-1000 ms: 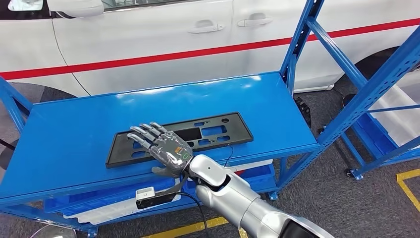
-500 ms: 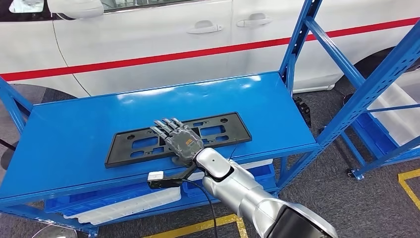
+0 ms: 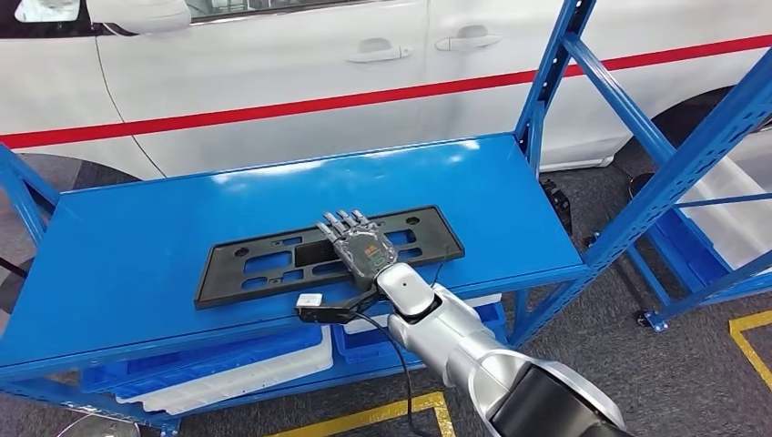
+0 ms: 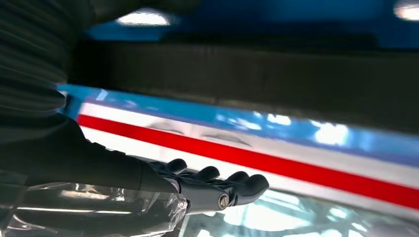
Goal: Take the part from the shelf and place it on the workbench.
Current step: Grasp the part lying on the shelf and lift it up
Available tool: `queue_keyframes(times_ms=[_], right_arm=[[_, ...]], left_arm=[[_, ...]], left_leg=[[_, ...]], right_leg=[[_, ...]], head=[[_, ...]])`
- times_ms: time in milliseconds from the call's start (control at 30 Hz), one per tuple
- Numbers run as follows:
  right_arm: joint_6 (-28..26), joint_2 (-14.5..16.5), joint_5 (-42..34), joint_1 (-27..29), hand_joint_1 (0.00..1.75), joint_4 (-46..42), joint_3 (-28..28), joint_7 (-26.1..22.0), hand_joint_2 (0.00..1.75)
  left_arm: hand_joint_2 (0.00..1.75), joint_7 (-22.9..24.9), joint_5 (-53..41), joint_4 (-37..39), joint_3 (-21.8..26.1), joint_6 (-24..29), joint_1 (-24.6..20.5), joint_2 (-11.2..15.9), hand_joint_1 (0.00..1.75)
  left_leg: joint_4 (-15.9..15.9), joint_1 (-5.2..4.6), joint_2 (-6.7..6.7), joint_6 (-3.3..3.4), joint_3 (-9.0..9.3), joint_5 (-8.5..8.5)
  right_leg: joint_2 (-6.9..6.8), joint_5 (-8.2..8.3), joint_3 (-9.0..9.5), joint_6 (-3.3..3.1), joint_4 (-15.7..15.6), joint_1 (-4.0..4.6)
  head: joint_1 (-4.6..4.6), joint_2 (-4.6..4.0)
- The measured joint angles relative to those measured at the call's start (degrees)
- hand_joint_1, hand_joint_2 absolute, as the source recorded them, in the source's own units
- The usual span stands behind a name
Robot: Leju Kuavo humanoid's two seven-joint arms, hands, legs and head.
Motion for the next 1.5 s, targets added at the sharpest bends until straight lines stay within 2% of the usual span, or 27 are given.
queue_keyframes(times_ms=[67,100,167,200,233,267,300,367,433,567,633,700,733,767,800,867,933,1033,1100,1167,1233,1267,1300,1333,1400,1433,1500], right_arm=[[1.68,-0.91,1.04,-0.69,1.75,1.13,-0.63,3.39,1.75],[2.25,-1.52,1.22,-1.01,1.75,1.71,-1.06,4.32,1.75],[2.61,-2.84,1.43,-1.31,1.75,2.87,-2.02,4.98,1.75],[2.43,-3.45,1.58,-1.34,1.75,3.37,-2.52,4.95,1.75],[2.18,-3.94,1.71,-1.37,1.75,3.76,-2.97,4.91,1.75],[1.95,-4.3,1.81,-1.47,1.75,4.04,-3.43,4.85,1.75],[1.78,-4.56,1.86,-1.65,1.75,4.23,-3.87,4.77,1.75],[1.48,-4.92,1.97,-2.11,1.75,4.45,-4.77,4.55,1.75],[0.95,-5.13,2.28,-2.36,1.75,4.56,-5.58,4.2,1.75],[0.5,-5.32,2.82,-2.5,1.75,4.66,-6.53,3.6,1.75],[0.44,-5.35,2.87,-2.57,1.75,4.74,-6.78,3.57,1.75],[0.18,-5.4,3.05,-2.54,1.75,4.89,-7.03,3.53,1.75],[0.0,-5.4,3.22,-2.5,1.75,4.97,-7.18,3.47,1.75],[-0.19,-5.4,3.43,-2.47,1.75,5.04,-7.36,3.37,1.75],[-0.38,-5.41,3.67,-2.46,1.75,5.1,-7.55,3.19,1.75],[-0.88,-5.39,4.24,-2.49,1.75,5.17,-8.06,2.57,1.75],[-1.52,-5.35,4.88,-2.57,1.74,5.18,-8.78,1.84,1.75],[-2.29,-5.17,5.64,-2.64,1.74,5.19,-10.07,1.02,1.75],[-2.52,-5.09,6.0,-2.68,1.74,5.19,-10.92,0.58,1.75],[-2.72,-5.08,6.27,-2.66,1.73,5.19,-11.59,0.29,1.75],[-3.16,-5.07,6.57,-2.52,1.73,5.19,-12.27,0.12,1.75],[-3.42,-5.07,6.74,-2.44,1.72,5.19,-12.68,0.04,1.75],[-3.64,-5.05,6.88,-2.4,1.72,5.19,-13.07,-0.07,1.75],[-3.78,-5.01,6.99,-2.4,1.72,5.19,-13.45,-0.19,1.75],[-3.92,-4.93,7.07,-2.5,1.72,5.19,-14.08,-0.39,1.75],[-4.03,-4.86,7.17,-2.55,1.71,5.19,-14.38,-0.46,1.75],[-4.3,-4.75,7.46,-2.61,1.72,5.17,-14.93,-0.5,1.75]], left_arm=[[0.0,-0.15,0.01,0.01,0.0,-0.01,0.09,-0.02,0.0],[0.0,-0.19,0.02,0.02,0.0,-0.01,0.07,-0.03,0.0],[0.0,-0.18,0.03,0.02,0.01,-0.01,0.07,-0.04,0.0],[0.0,-0.16,0.03,0.02,0.01,0.0,0.11,-0.04,0.0],[0.0,-0.14,0.02,0.02,0.02,0.0,0.16,-0.04,0.0],[0.0,-0.21,0.02,0.02,0.02,-0.01,0.19,-0.04,0.0],[0.0,-0.44,0.0,0.02,0.02,-0.08,0.18,-0.04,0.0],[0.0,-1.55,-0.07,0.02,-0.05,-0.38,0.1,-0.07,0.0],[0.0,-3.02,-0.14,0.02,-0.12,-0.72,0.04,-0.1,0.0],[0.0,-4.4,-0.15,0.02,-0.13,-0.87,0.03,-0.02,0.0],[0.0,-4.58,-0.15,0.02,-0.14,-0.9,0.06,0.07,0.0],[0.0,-4.9,-0.14,0.02,-0.14,-0.89,0.11,0.07,0.0],[0.0,-5.2,-0.1,0.02,-0.14,-0.86,0.14,0.07,0.0],[0.0,-5.59,-0.05,0.02,-0.13,-0.82,0.16,0.09,0.0],[0.0,-6.08,0.04,0.02,-0.13,-0.77,0.15,0.13,0.0],[0.0,-7.19,0.24,0.02,-0.13,-0.69,0.1,0.23,0.0],[0.0,-8.23,0.38,0.02,-0.13,-0.66,0.02,0.27,0.0],[0.0,-9.27,0.46,0.02,-0.13,-0.66,0.04,0.26,0.0],[0.0,-9.81,0.51,0.02,-0.13,-0.66,-0.03,0.26,0.0],[0.0,-10.31,0.57,0.02,-0.13,-0.65,-0.13,0.27,0.0],[0.0,-10.76,0.69,0.02,-0.13,-0.6,-0.16,0.3,0.0],[0.0,-10.97,0.78,0.02,-0.12,-0.56,-0.16,0.32,0.0],[0.0,-11.11,0.86,0.02,-0.11,-0.52,-0.14,0.33,0.0],[0.0,-11.19,0.92,0.02,-0.1,-0.5,-0.13,0.33,0.0],[0.0,-11.27,0.97,0.02,-0.09,-0.48,-0.15,0.33,0.0],[0.0,-11.29,1.0,0.02,-0.09,-0.42,-0.19,0.33,0.0],[0.0,-11.37,1.1,0.02,-0.09,-0.18,-0.24,0.33,0.0]], left_leg=[[-0.43,0.14,0.0,0.8,0.15,0.29],[-0.64,0.23,0.0,1.18,0.2,0.45],[-0.74,0.16,-0.02,1.65,0.12,0.55],[-0.73,0.09,-0.03,1.73,0.07,0.56],[-0.72,0.02,-0.03,1.77,0.07,0.57],[-0.7,-0.04,-0.03,1.78,0.12,0.56],[-0.69,-0.1,-0.03,1.76,0.21,0.55],[-0.61,-0.3,-0.06,1.62,0.39,0.46],[-0.48,-0.49,-0.12,1.2,0.36,0.39],[0.24,-0.46,-0.11,0.09,0.12,-0.2],[4.94,-0.26,-0.03,-0.39,-1.96,-3.09],[12.63,-0.02,0.01,-0.87,-5.48,-6.73],[15.19,0.08,0.01,-1.05,-6.67,-7.45],[15.86,0.13,0.02,-1.17,-6.95,-7.15],[14.06,0.17,0.03,-1.2,-6.04,-5.73],[6.0,0.25,0.14,-1.01,-2.0,-2.02],[0.38,0.07,0.19,-0.43,0.68,-0.29],[-0.49,-0.07,0.16,0.61,0.85,-0.09],[-0.87,0.12,0.2,1.32,0.94,0.23],[-1.02,0.15,0.22,1.74,0.88,0.39],[-0.99,0.08,0.21,1.85,0.69,0.43],[-0.97,0.05,0.18,1.87,0.62,0.44],[-0.93,0.03,0.15,1.85,0.59,0.42],[-0.87,0.03,0.09,1.79,0.62,0.38],[-0.69,0.03,-0.05,1.5,0.76,0.2],[-0.48,-0.07,-0.12,1.26,0.71,0.05],[-0.29,-0.23,-0.17,0.69,0.46,-0.08]], right_leg=[[0.0,-0.95,-0.36,0.63,1.14,-0.14],[0.01,-2.29,-1.28,0.87,3.23,-0.19],[0.0,-6.03,-4.86,1.13,10.64,-0.34],[0.0,-7.33,-6.68,1.2,14.28,-0.37],[-0.01,-7.78,-7.86,1.21,16.54,-0.38],[-0.01,-6.98,-7.84,1.14,16.37,-0.37],[-0.01,-5.3,-6.68,0.97,14.02,-0.36],[-0.01,-1.53,-2.38,0.37,5.63,-0.18],[-0.04,-0.04,0.17,-0.02,0.45,0.09],[-0.21,0.36,0.64,-0.83,-0.72,-0.21],[-0.42,0.64,0.79,-1.28,-1.08,-0.5],[-0.46,0.66,0.63,-1.44,-1.02,-0.46],[-0.46,0.65,0.58,-1.43,-0.96,-0.45],[-0.45,0.63,0.55,-1.4,-0.88,-0.45],[-0.44,0.58,0.59,-1.33,-0.8,-0.47],[-0.4,0.42,0.7,-1.04,-0.62,-0.46],[-0.27,0.36,0.58,-0.51,-0.4,-0.27],[-0.14,0.38,0.35,0.44,-0.31,-0.24],[-0.13,-0.88,-0.29,0.97,1.23,-0.34],[-0.12,-3.54,-2.25,1.23,5.46,-0.43],[-0.12,-6.53,-5.59,1.36,12.27,-0.51],[-0.12,-7.36,-7.1,1.42,15.22,-0.55],[-0.13,-7.15,-7.78,1.44,16.39,-0.58],[-0.13,-5.84,-7.35,1.4,15.3,-0.63],[-0.13,-1.62,-3.92,1.14,7.94,-0.73],[-0.11,-0.22,-2.19,0.96,4.18,-0.68],[-0.07,0.51,-0.68,0.58,0.58,-0.49]], head=[[0.01,0.0],[0.01,0.0],[0.02,0.0],[0.02,0.0],[0.02,0.0],[0.02,0.0],[0.02,0.0],[0.02,0.0],[0.01,0.0],[0.01,0.0],[0.0,0.0],[0.0,0.0],[0.0,0.0],[0.0,0.0],[0.0,0.0],[0.0,0.0],[0.01,0.0],[0.01,0.0],[0.01,0.0],[0.01,0.0],[0.0,0.0],[0.0,0.0],[0.01,0.0],[0.01,0.0],[0.02,0.0],[0.01,0.0],[0.01,0.0]])
